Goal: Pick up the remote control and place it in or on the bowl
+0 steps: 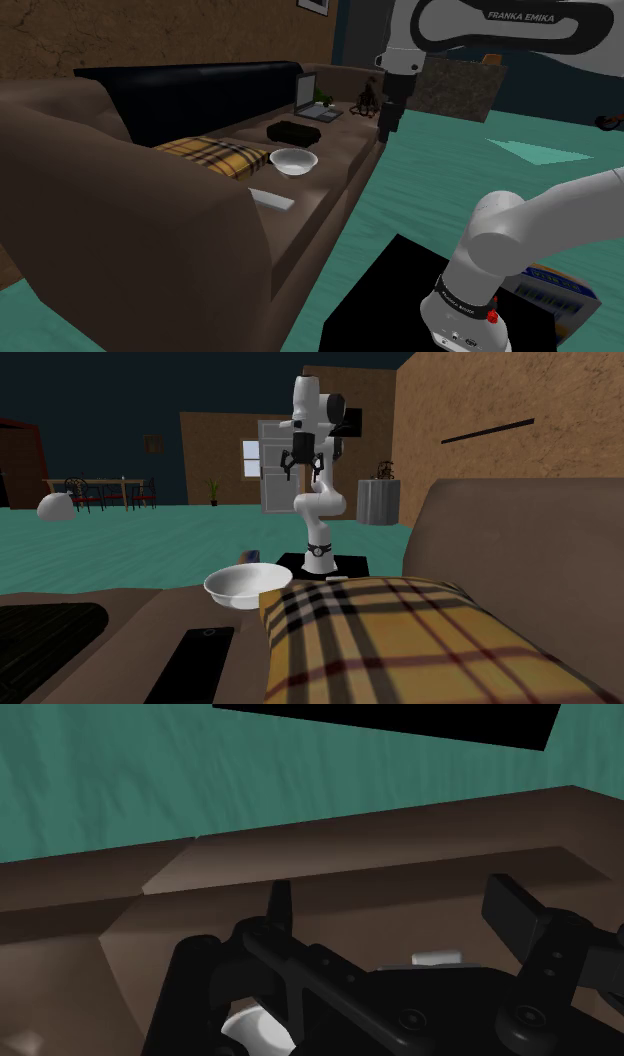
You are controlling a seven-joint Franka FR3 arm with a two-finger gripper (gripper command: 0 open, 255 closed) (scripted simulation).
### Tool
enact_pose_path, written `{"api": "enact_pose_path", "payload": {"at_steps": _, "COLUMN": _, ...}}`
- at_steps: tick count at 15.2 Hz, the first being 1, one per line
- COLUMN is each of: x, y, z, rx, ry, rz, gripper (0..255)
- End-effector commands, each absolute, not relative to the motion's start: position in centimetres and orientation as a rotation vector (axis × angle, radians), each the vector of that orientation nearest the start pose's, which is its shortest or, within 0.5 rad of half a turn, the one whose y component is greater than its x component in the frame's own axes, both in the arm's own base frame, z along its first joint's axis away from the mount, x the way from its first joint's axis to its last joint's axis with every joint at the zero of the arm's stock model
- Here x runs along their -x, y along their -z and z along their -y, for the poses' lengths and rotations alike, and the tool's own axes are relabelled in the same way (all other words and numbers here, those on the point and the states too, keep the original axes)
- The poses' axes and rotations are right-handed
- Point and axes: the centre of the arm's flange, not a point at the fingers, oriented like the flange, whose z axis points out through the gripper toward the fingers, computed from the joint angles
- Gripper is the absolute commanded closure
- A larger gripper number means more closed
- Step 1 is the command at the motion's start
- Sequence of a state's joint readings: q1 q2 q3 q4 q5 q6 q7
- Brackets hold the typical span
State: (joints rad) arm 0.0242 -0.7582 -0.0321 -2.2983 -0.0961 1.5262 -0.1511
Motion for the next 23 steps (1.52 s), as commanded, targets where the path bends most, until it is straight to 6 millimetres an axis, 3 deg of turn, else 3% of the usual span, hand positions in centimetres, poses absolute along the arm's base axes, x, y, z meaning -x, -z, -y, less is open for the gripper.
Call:
{"api": "enact_pose_path", "payload": {"at_steps": 1, "x": -31.0, "y": -60.5, "z": 1.6, "rx": 3.205, "ry": -0.032, "rz": 0.239, "gripper": 0}}
{"api": "enact_pose_path", "payload": {"at_steps": 23, "x": -52.6, "y": -44.5, "z": -9.1, "rx": 3.158, "ry": -0.046, "rz": 0.372, "gripper": 0}}
